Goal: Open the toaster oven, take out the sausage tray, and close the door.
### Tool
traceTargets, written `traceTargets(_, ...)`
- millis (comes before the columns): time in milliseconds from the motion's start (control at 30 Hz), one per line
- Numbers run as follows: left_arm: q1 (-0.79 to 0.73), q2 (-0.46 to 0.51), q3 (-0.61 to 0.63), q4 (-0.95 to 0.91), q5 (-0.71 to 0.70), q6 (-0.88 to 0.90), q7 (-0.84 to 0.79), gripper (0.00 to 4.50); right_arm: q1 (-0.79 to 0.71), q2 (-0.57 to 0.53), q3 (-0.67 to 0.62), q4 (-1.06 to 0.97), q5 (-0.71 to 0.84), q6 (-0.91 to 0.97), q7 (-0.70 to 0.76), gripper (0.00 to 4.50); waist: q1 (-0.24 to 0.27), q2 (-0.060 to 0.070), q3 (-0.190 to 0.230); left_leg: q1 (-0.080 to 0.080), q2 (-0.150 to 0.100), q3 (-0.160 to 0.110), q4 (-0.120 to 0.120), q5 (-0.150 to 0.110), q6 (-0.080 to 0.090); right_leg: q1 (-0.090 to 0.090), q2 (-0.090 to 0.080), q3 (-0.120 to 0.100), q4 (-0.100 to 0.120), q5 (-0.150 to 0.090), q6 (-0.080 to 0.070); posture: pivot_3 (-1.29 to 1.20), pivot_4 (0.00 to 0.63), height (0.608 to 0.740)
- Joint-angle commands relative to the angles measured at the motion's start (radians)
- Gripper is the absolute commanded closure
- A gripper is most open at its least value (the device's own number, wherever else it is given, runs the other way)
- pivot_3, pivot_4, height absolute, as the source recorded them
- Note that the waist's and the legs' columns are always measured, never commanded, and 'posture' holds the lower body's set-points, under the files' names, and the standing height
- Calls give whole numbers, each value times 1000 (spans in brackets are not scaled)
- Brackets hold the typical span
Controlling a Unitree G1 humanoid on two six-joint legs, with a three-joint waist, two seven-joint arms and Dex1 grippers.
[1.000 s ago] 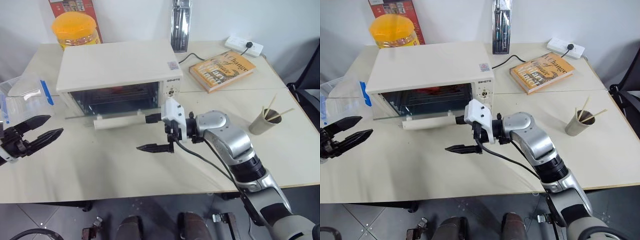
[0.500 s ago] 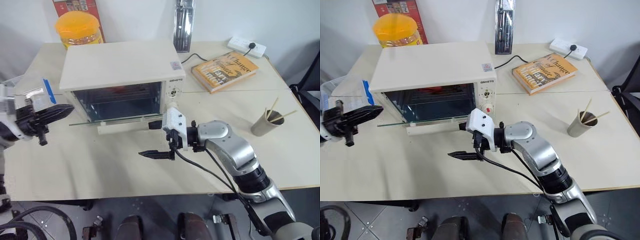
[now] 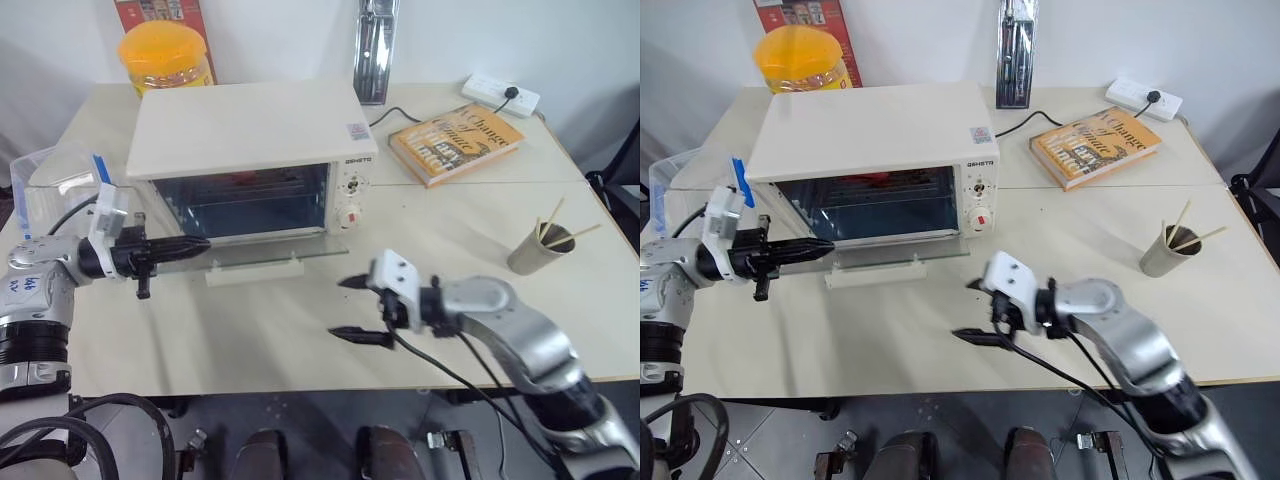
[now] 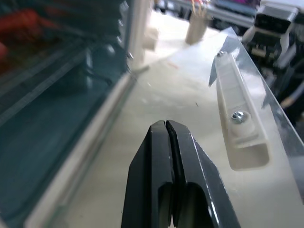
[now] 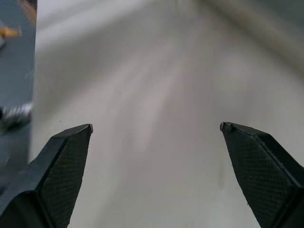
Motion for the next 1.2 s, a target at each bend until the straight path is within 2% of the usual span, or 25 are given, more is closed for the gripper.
traceTargets(33,-1,14,-39,5,58,-40,-23,4483,10,-93,-64,-98,20,22,24,0,-5,0,0,0,0,0,0,0,0,0,0,0,0,0,0,0,150,740)
traceTargets(133,26,4,-58,-8,82,-77,-30,4483,-32,-118,-101,-80,4,10,0,0,-8,0,0,1,0,1,0,0,0,0,0,0,0,0,0,0,150,740)
traceTargets(267,57,6,-80,-26,115,-102,-18,4483,-142,-60,-66,-50,-20,-5,-42,0,-8,0,0,1,0,1,0,0,0,0,0,1,0,0,0,0,150,740)
traceTargets(500,113,-15,-64,-76,137,-148,67,4483,-325,144,68,67,-109,-100,-123,0,-9,0,0,1,0,1,1,0,0,0,0,1,1,0,0,0,150,740)
traceTargets(633,152,-64,3,-111,128,-216,207,4483,-373,251,149,160,-186,-191,-156,0,-9,-1,0,1,0,1,1,0,0,-1,0,1,1,0,0,0,150,740)
traceTargets(733,209,-116,80,-182,71,-193,308,4483,-409,339,207,258,-263,-269,-204,0,-10,-1,0,0,0,1,1,0,0,-1,0,1,1,0,0,0,150,740)
traceTargets(933,375,-224,218,-371,-58,-209,406,2693,-472,454,309,479,-477,-481,-319,0,-18,-1,0,1,1,0,1,0,0,-1,0,1,3,0,0,0,150,740)
traceTargets(1200,509,-363,373,-554,-220,-219,567,150,-625,599,329,867,-707,-663,-564,0,-34,-1,0,1,1,-1,1,0,-1,0,0,0,3,0,0,0,150,740)
